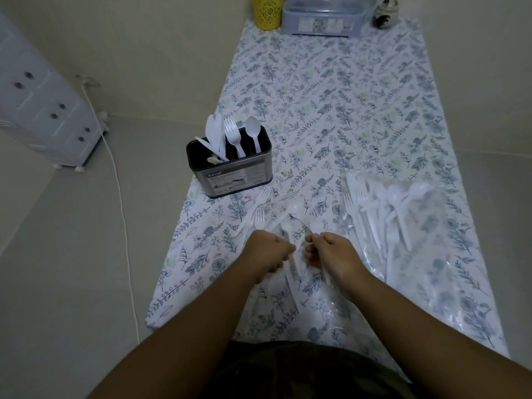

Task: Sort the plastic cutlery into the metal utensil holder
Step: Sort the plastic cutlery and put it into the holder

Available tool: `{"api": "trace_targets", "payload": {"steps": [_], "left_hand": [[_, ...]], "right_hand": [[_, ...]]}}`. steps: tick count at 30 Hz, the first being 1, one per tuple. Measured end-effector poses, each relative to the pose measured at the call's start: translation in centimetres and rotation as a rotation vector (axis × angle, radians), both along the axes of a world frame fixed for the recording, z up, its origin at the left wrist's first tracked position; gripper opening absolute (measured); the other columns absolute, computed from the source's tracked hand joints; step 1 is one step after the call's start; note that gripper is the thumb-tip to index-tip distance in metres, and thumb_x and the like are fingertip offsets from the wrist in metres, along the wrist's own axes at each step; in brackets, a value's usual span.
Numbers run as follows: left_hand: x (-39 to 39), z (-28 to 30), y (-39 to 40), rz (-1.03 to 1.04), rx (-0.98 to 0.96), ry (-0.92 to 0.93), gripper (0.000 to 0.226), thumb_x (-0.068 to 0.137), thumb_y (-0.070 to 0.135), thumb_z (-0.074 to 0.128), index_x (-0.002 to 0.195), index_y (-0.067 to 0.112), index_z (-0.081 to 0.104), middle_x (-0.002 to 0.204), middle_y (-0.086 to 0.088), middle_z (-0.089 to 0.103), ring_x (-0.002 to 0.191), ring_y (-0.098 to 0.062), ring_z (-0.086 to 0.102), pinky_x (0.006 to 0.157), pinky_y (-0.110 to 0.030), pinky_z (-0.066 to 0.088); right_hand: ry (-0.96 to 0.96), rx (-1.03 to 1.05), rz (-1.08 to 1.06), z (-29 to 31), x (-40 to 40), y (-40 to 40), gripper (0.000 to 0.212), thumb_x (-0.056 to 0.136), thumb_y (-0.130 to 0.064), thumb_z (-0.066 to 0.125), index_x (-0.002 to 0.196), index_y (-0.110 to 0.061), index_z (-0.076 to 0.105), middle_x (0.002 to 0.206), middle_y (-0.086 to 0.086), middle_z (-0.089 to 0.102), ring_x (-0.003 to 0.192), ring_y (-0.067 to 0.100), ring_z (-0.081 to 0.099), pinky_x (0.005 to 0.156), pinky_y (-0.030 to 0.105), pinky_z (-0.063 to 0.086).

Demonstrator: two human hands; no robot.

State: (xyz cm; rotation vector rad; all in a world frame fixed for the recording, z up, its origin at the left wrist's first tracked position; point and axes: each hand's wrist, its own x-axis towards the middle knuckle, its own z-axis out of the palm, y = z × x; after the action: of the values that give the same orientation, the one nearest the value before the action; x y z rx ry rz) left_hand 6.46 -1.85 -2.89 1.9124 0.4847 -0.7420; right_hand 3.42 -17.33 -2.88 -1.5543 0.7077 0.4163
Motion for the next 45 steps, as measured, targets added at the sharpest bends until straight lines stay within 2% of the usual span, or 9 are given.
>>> {"api": "trace_targets", "payload": {"steps": [6, 13, 19, 27, 32, 35, 39, 42, 45], "left_hand": [[-2.3, 1.2, 0.8, -0.150, -0.148, 0.008, 0.021, 0.088, 0.028, 0.072, 0.082, 0.008, 0.074, 0.056, 0.001, 0.064, 0.045, -0.010, 0.051, 0.044, -0.020, 0.040], [-3.1, -1.2, 3.3, -0.135, 0.428, -0.415, 0.014, 0.088, 0.028, 0.068, 0.088, 0.016, 0.061, 0.079, 0.002, 0.060, 0.069, -0.010, 0.057, 0.056, -0.022, 0.042], [-2.5, -2.3, 3.7, -0.185, 0.549, -0.374, 0.015, 0.092, 0.024, 0.064, 0.094, 0.010, 0.061, 0.091, -0.004, 0.061, 0.080, -0.016, 0.056, 0.064, -0.025, 0.040], [-4.2, -0.4, 1.8, -0.109, 0.247, -0.412, 0.008, 0.094, 0.024, 0.065, 0.092, 0.016, 0.066, 0.075, 0.013, 0.059, 0.067, 0.004, 0.054, 0.054, -0.007, 0.036], [-5.7, 0.2, -0.1, -0.096, 0.088, -0.401, 0.009, 0.092, 0.027, 0.066, 0.089, 0.020, 0.070, 0.076, 0.007, 0.068, 0.070, -0.004, 0.064, 0.062, -0.020, 0.048], [-5.9, 0.0, 0.0, -0.105, 0.067, -0.444, 0.013, 0.092, 0.025, 0.065, 0.098, 0.021, 0.077, 0.078, 0.006, 0.073, 0.072, -0.006, 0.067, 0.068, -0.027, 0.055], [-5.7, 0.1, 0.2, -0.195, 0.125, -0.518, 0.018, 0.095, 0.025, 0.062, 0.094, 0.016, 0.078, 0.064, 0.001, 0.066, 0.058, -0.013, 0.060, 0.057, -0.027, 0.048], [-5.6, 0.2, 0.1, -0.332, 0.230, -0.590, 0.024, 0.098, 0.026, 0.058, 0.087, 0.014, 0.076, 0.055, 0.005, 0.054, 0.049, -0.010, 0.047, 0.051, -0.025, 0.034], [-5.1, 0.5, 0.2, -0.194, 0.223, -0.525, 0.023, 0.095, 0.028, 0.061, 0.077, 0.015, 0.068, 0.060, 0.007, 0.059, 0.052, -0.002, 0.054, 0.050, -0.014, 0.037]], "right_hand": [[0.145, 0.198, 0.096, -0.4, -0.8, 0.9, 0.039, 0.097, -0.028, 0.065, 0.104, 0.010, 0.061, 0.096, 0.031, 0.072, 0.082, 0.041, 0.073, 0.076, 0.052, 0.062], [0.234, 0.179, 0.001, -0.3, -0.6, 0.9, 0.027, 0.100, -0.018, 0.054, 0.117, 0.003, 0.060, 0.067, 0.010, 0.058, 0.045, 0.017, 0.044, 0.040, 0.026, 0.040], [0.213, 0.200, 0.067, 0.2, -1.0, 1.2, 0.009, 0.097, -0.019, 0.060, 0.093, -0.011, 0.058, 0.062, 0.005, 0.050, 0.048, 0.016, 0.044, 0.047, 0.028, 0.038], [0.178, 0.353, 0.018, 0.3, -1.1, 1.6, 0.022, 0.100, -0.019, 0.057, 0.115, -0.003, 0.060, 0.083, 0.012, 0.063, 0.078, 0.027, 0.062, 0.077, 0.045, 0.057], [0.148, 0.414, 0.032, 0.4, -1.2, 1.7, 0.033, 0.106, -0.027, 0.046, 0.122, -0.002, 0.060, 0.112, 0.020, 0.075, 0.100, 0.030, 0.075, 0.085, 0.049, 0.060], [0.124, 0.438, 0.032, 0.7, -1.1, 1.8, 0.026, 0.108, -0.022, 0.044, 0.118, -0.004, 0.061, 0.111, 0.022, 0.075, 0.098, 0.030, 0.076, 0.080, 0.044, 0.058], [0.079, 0.287, 0.123, 0.3, -1.3, 2.0, 0.030, 0.104, -0.015, 0.050, 0.075, -0.011, 0.047, 0.078, 0.013, 0.060, 0.064, 0.024, 0.060, 0.061, 0.038, 0.047], [0.061, 0.224, 0.147, 0.1, -1.6, 2.0, 0.033, 0.103, -0.013, 0.052, 0.072, -0.015, 0.041, 0.067, 0.008, 0.054, 0.054, 0.018, 0.052, 0.056, 0.034, 0.040], [0.025, 0.225, 0.155, 0.6, -1.8, 1.9, 0.031, 0.105, -0.011, 0.050, 0.075, -0.019, 0.048, 0.062, -0.003, 0.064, 0.062, 0.014, 0.064, 0.058, 0.031, 0.048]]}}
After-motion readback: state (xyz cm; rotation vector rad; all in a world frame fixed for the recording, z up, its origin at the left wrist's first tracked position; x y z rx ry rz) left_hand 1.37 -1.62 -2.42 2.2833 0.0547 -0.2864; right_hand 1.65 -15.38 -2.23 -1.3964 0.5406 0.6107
